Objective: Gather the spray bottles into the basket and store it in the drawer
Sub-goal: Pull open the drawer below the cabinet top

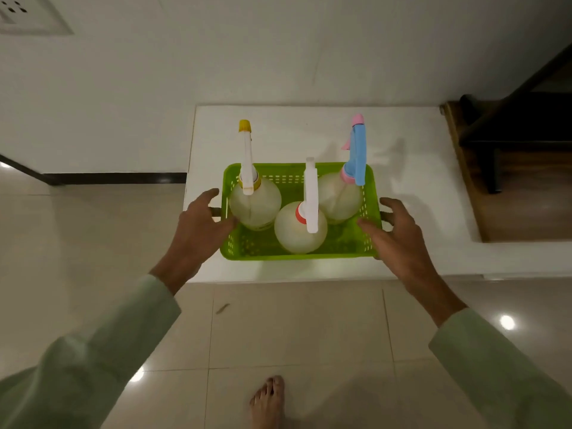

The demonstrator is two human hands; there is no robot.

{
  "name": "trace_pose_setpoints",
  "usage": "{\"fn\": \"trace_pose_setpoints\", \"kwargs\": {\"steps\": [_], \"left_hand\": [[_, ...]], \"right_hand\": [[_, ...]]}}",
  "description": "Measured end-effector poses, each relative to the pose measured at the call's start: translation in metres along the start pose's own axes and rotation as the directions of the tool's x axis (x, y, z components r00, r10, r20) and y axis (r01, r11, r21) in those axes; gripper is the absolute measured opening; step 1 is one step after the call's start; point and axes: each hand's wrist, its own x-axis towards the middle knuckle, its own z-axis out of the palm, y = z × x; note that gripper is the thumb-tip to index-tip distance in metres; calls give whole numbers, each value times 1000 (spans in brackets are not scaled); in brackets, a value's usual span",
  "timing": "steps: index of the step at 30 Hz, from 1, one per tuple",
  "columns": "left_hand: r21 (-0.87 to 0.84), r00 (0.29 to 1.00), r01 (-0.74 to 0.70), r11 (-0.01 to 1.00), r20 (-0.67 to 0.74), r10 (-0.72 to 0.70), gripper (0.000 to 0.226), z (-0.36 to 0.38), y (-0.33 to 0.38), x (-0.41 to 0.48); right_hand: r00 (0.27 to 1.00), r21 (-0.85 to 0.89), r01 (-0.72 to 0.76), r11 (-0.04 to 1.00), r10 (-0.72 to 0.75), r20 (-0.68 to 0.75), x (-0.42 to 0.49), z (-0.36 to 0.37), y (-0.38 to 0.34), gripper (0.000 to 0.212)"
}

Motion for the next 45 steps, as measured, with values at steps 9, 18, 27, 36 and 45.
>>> {"fn": "trace_pose_setpoints", "kwargs": {"steps": [9, 18, 27, 36, 45], "left_hand": [[-669, 848, 175, 722, -270, -455, 19, 95, -112, -103], [-798, 697, 567, 205, 333, -635, 33, 176, -200, -12], [-902, 696, 419, -102, 391, -603, 56, 219, -250, 59], [-907, 739, 377, -189, 418, -529, 61, 217, -265, 50], [-675, 801, 528, 515, 193, -567, 35, 202, -240, -51]], "right_hand": [[856, 671, -236, 703, 478, -199, -85, 92, 121, 14], [758, 792, -513, 331, 609, 236, -3, 190, 192, 19], [768, 897, -442, -22, 507, 392, 51, 232, 252, 58], [768, 899, -422, -113, 482, 421, 47, 233, 258, 64], [782, 742, -548, 388, 552, 289, -40, 187, 241, 21]]}}
